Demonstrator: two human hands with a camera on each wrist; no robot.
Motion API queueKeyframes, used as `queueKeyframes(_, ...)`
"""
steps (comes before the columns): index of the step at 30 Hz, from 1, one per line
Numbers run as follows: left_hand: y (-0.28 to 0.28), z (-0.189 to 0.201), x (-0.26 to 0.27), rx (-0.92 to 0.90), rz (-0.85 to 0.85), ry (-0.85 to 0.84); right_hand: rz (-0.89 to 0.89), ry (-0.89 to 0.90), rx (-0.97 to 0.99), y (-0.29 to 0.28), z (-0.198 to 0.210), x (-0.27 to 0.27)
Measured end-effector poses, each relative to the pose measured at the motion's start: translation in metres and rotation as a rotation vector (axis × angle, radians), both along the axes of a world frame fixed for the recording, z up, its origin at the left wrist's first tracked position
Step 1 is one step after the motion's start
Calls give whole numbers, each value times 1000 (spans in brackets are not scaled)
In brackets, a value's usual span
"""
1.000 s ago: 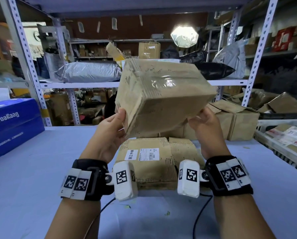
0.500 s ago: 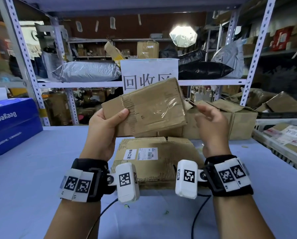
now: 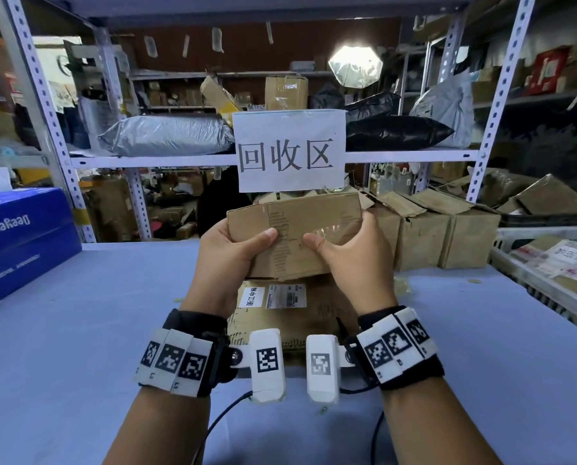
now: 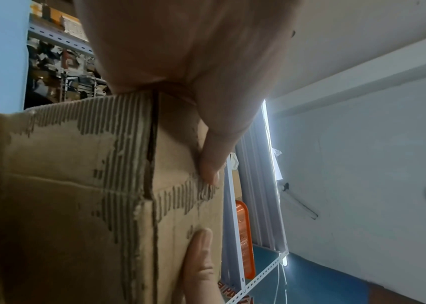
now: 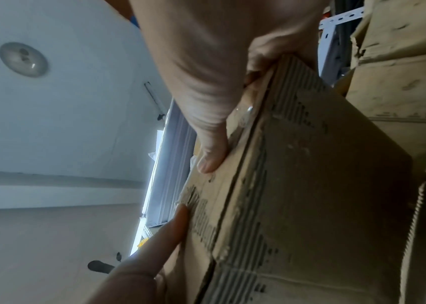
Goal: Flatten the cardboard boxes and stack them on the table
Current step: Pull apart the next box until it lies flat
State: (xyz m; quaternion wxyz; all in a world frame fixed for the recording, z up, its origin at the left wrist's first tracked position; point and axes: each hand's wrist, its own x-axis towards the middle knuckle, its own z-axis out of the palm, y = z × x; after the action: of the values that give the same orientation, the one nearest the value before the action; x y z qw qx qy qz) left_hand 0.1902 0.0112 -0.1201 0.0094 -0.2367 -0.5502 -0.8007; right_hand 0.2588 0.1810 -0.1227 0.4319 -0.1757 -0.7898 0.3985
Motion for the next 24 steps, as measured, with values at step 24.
queueKeyframes(24, 9, 1, 2, -23, 39, 19, -62, -67, 82, 6, 2, -2)
